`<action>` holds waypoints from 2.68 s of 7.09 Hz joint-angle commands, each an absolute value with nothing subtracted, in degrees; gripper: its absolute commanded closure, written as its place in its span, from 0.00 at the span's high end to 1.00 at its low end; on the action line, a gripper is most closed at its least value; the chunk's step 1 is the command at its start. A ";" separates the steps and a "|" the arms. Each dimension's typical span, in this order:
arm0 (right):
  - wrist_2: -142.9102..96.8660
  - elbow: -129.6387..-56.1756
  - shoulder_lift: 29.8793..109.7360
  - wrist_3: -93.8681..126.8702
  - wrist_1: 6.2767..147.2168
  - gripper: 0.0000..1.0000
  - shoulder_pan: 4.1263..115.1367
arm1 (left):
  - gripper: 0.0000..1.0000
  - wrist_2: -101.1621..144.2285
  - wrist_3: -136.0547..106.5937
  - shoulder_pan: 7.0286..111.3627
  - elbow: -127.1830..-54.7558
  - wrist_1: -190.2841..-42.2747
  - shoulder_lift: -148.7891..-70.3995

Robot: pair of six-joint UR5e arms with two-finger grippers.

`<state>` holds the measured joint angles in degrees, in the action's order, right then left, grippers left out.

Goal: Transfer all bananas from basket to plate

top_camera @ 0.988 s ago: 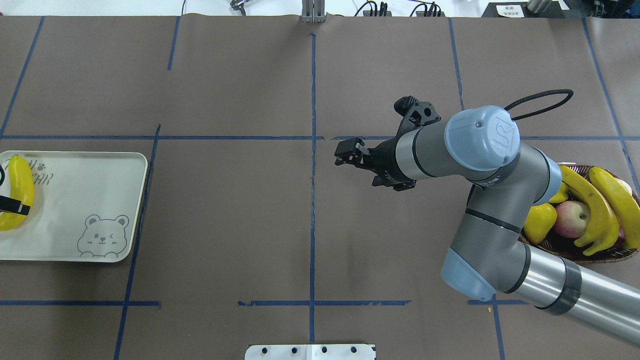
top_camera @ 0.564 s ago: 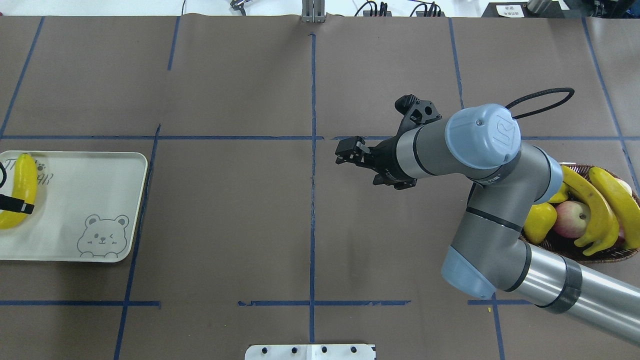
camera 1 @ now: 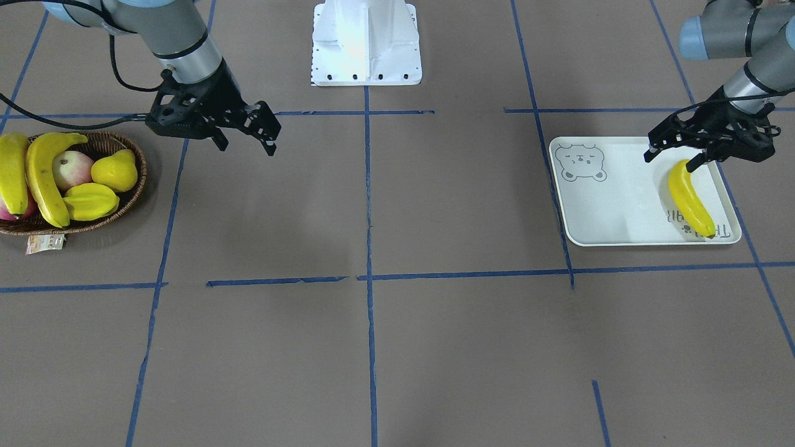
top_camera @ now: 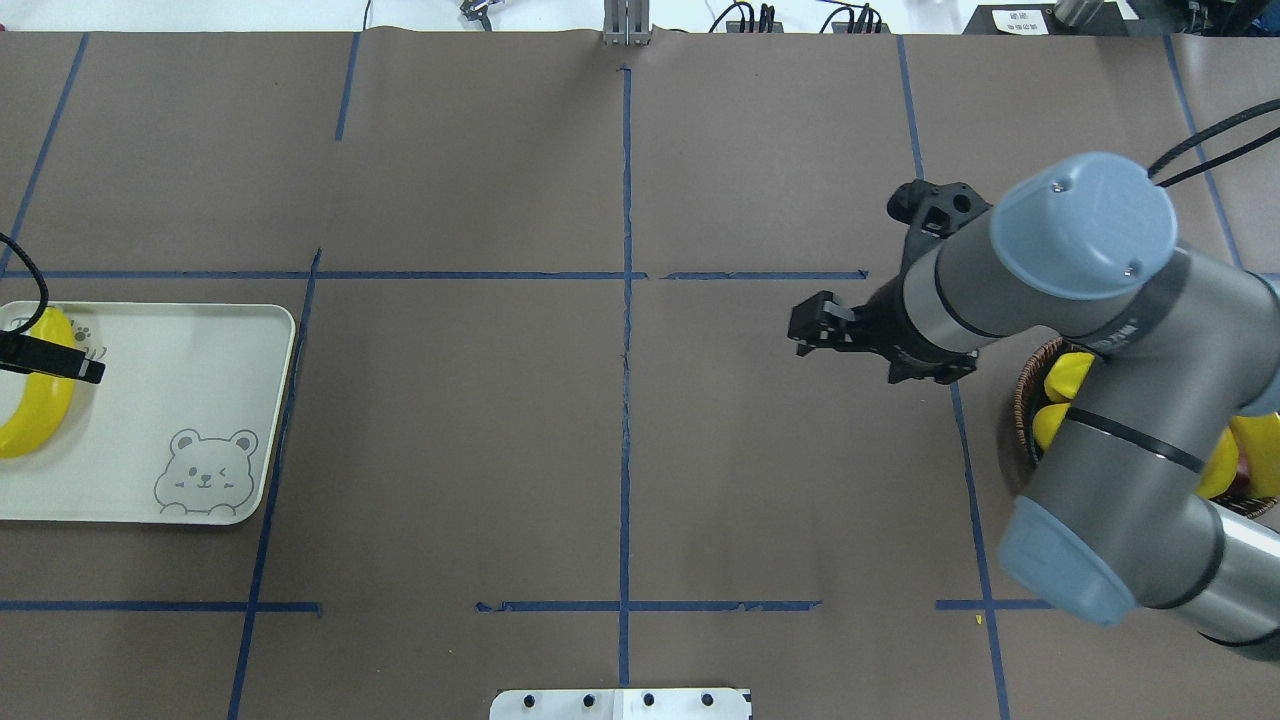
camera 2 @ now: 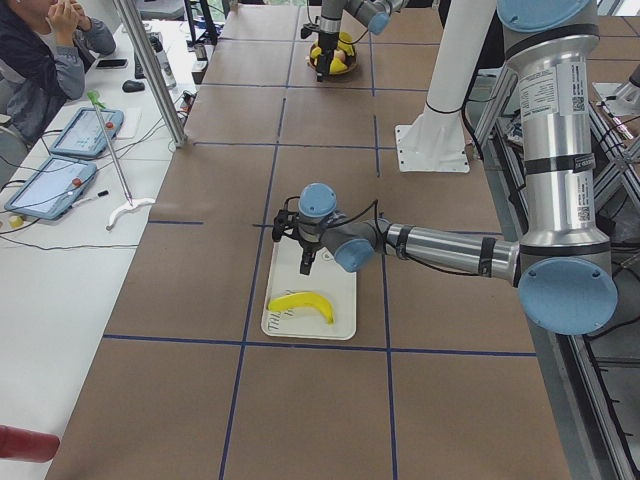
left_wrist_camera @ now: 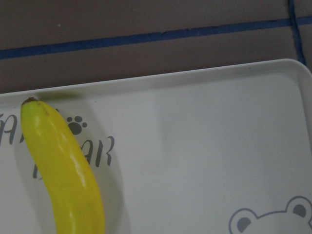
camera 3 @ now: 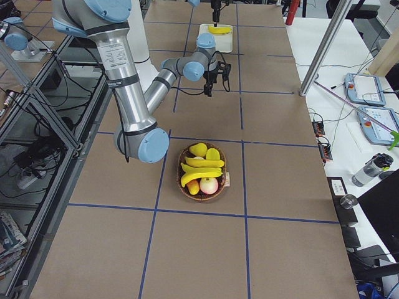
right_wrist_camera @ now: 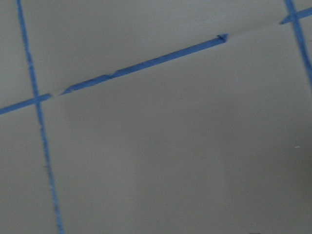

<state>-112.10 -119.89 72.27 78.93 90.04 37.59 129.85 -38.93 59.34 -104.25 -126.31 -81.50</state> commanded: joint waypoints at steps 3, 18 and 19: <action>-112.15 -130.32 93.56 56.21 92.11 1.00 43.23 | 1.00 129.73 -39.55 58.80 -105.47 -124.72 -82.62; -116.37 -111.18 113.38 61.70 44.74 0.98 49.75 | 1.00 129.81 -39.64 58.71 -104.85 -124.80 -84.02; -116.37 -110.75 112.60 61.70 44.82 0.96 49.75 | 1.00 129.81 -39.64 58.71 -104.77 -124.80 -84.02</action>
<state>-116.35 -111.09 113.48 61.70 44.76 49.81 129.81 -39.64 58.71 -104.83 -124.80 -84.01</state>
